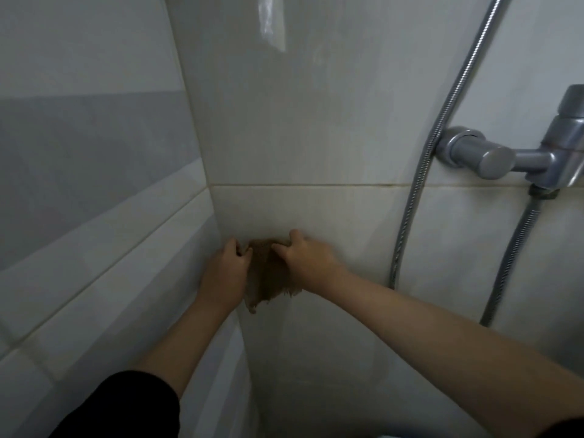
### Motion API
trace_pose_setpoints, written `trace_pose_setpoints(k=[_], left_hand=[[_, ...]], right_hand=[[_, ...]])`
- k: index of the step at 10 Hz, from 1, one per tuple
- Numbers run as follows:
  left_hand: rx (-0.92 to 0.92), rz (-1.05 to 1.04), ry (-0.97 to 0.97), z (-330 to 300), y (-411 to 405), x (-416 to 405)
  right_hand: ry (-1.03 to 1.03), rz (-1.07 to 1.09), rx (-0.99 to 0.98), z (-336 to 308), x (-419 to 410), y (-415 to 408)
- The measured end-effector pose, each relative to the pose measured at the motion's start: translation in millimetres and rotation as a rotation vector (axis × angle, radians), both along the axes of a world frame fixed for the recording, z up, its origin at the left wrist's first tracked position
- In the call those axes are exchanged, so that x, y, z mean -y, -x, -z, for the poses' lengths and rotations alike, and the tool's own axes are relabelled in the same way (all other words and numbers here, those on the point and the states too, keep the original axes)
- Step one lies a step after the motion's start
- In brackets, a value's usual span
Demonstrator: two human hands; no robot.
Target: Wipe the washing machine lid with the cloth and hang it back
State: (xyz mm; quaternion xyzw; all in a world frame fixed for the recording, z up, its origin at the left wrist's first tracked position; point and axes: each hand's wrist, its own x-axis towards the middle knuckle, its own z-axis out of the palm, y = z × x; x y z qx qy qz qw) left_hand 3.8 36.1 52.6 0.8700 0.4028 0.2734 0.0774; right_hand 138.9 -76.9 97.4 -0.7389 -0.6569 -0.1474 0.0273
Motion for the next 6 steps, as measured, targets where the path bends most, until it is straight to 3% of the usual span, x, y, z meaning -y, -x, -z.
trace_pose_setpoints(k=[2, 3, 4, 5, 6], left_hand=[[0.078, 0.022, 0.151, 13, -6, -5], [0.052, 0.097, 0.225, 28, -7, -6], [0.019, 0.209, 0.258, 34, -8, 1], [0.012, 0.206, 0.257, 34, -7, 8], [0.011, 0.075, 0.253, 29, -4, 13]], right_hand=[[-0.022, 0.077, -0.295, 21, -15, 2], [-0.138, 0.095, -0.603, 32, -17, 2], [-0.074, 0.135, -0.849, 39, -14, 3], [-0.003, 0.134, -0.88, 46, -1, 0], [-0.013, 0.178, -0.799, 47, 18, -7]])
